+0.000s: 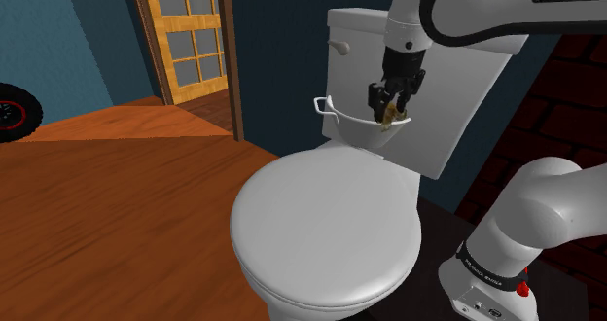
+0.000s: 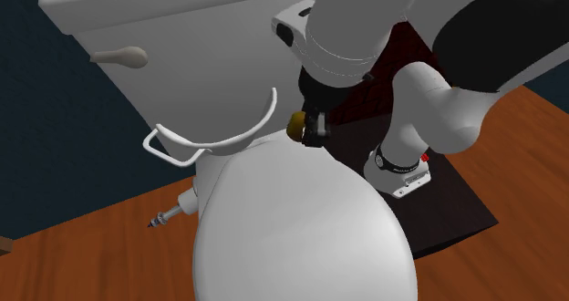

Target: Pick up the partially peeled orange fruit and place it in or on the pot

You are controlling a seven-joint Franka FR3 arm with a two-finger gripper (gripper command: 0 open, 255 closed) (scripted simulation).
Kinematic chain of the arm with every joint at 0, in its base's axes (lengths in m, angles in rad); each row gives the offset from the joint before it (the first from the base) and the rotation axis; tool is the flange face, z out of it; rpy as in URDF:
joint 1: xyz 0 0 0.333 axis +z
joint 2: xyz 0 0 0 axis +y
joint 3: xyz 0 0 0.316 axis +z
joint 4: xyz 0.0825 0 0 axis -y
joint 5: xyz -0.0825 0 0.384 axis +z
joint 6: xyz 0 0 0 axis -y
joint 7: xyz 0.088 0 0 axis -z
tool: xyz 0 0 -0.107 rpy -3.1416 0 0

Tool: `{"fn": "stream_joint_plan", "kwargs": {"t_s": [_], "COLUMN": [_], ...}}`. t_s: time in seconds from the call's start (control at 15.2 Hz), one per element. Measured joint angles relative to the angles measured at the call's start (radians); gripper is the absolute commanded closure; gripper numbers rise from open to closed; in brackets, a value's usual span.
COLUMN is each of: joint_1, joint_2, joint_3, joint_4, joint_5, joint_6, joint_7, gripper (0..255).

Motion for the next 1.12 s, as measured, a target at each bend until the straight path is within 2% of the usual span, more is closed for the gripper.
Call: {"fn": "stream_joint_plan", "kwargs": {"t_s": [0.26, 0.86, 0.92, 0.99, 1.12], "joint_1": [-0.052, -0.137, -0.141, -0.145, -0.169], "joint_2": [0.086, 0.33, 0.357, 0.374, 0.41], "joint_3": [-0.072, -0.173, -0.178, -0.182, -0.19], "joint_4": [0.043, 0.211, 0.238, 0.271, 0.331], "joint_5": [-0.061, -0.145, -0.145, -0.114, -0.017], "joint_6": [0.054, 0.152, 0.15, 0.116, 0.051], "joint_7": [-0.081, -0.203, -0.214, -0.227, -0.256], "gripper": [255, 255, 255, 255, 255]}}
